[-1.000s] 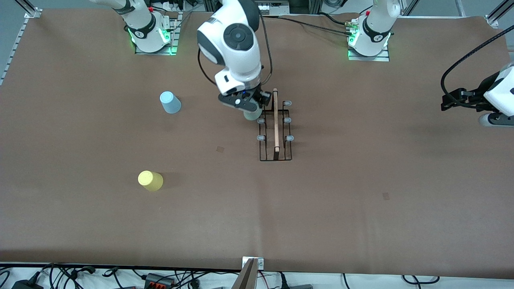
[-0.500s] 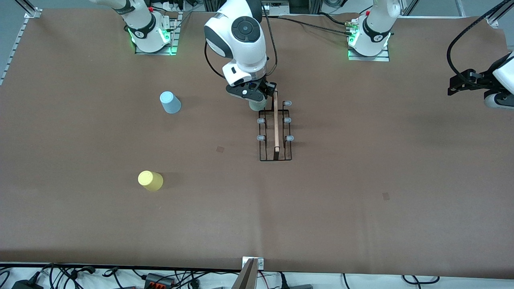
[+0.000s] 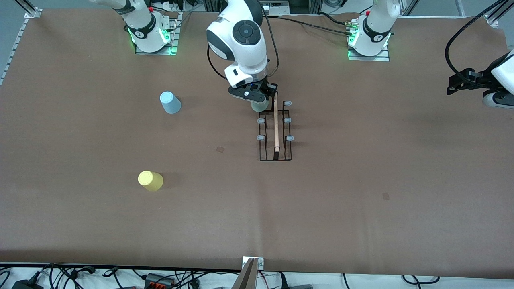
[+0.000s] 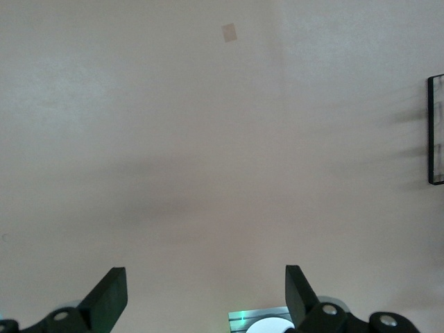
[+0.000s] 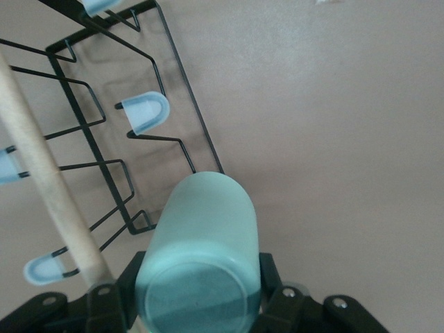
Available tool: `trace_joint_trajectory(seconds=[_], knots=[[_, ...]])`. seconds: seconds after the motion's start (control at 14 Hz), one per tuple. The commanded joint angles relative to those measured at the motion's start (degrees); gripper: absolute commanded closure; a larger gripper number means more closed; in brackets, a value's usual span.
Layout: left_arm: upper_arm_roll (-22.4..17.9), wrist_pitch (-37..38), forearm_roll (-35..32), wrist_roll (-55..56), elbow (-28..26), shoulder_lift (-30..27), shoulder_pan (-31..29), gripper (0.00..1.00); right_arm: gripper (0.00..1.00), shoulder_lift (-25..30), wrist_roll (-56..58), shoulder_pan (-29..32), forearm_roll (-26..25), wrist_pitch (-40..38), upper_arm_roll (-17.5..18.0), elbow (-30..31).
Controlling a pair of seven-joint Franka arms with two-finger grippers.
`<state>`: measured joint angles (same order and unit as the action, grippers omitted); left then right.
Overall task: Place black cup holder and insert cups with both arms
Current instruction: 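Lower the teal cup onto the peg and open the right gripper, then move the right gripper down to the yellow cup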
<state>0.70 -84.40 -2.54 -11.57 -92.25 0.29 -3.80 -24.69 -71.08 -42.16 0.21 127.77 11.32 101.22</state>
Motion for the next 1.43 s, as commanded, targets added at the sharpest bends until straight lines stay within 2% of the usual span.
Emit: trace_joint_trajectory(seconds=[0.0, 0.07, 0.14, 0.43, 0.71, 1.0, 1.36], knots=[[-0.44, 0.55, 0.96, -1.35, -0.22, -0.90, 0.20, 0.00, 0.65, -1.85, -0.37, 0.15, -1.17, 1.69, 0.45, 0.21], [-0.44, 0.55, 0.96, -1.35, -0.22, -0.90, 0.20, 0.00, 0.40, -2.46, -0.46, 0.15, -1.35, 2.22, 0.45, 0.20], [-0.44, 0.55, 0.96, -1.35, -0.22, -0.90, 0.11, 0.00, 0.02, -2.56, -0.46, -0.03, -1.61, 2.22, 0.45, 0.20], [-0.44, 0.55, 0.96, -1.35, -0.22, -0.90, 0.02, 0.00, 0.00, -1.60, 0.67, 1.11, -1.96, 1.70, -0.25, -1.37], [-0.44, 0.55, 0.96, -1.26, -0.22, -0.99, 0.20, 0.00, 0.00, 2.79, 5.14, 5.49, -4.68, 0.73, -2.00, -1.29], [-0.44, 0.11, 0.88, -1.26, -0.13, -0.90, 0.29, 0.00, 0.00, 5.26, 30.23, 16.02, -6.10, -4.45, -4.19, -0.85], [-0.35, -0.15, 0.88, -1.26, -0.13, -0.29, -0.42, 0.00, 0.00, 3.08, 58.81, 30.62, -5.84, -3.76, -5.26, -1.46]])
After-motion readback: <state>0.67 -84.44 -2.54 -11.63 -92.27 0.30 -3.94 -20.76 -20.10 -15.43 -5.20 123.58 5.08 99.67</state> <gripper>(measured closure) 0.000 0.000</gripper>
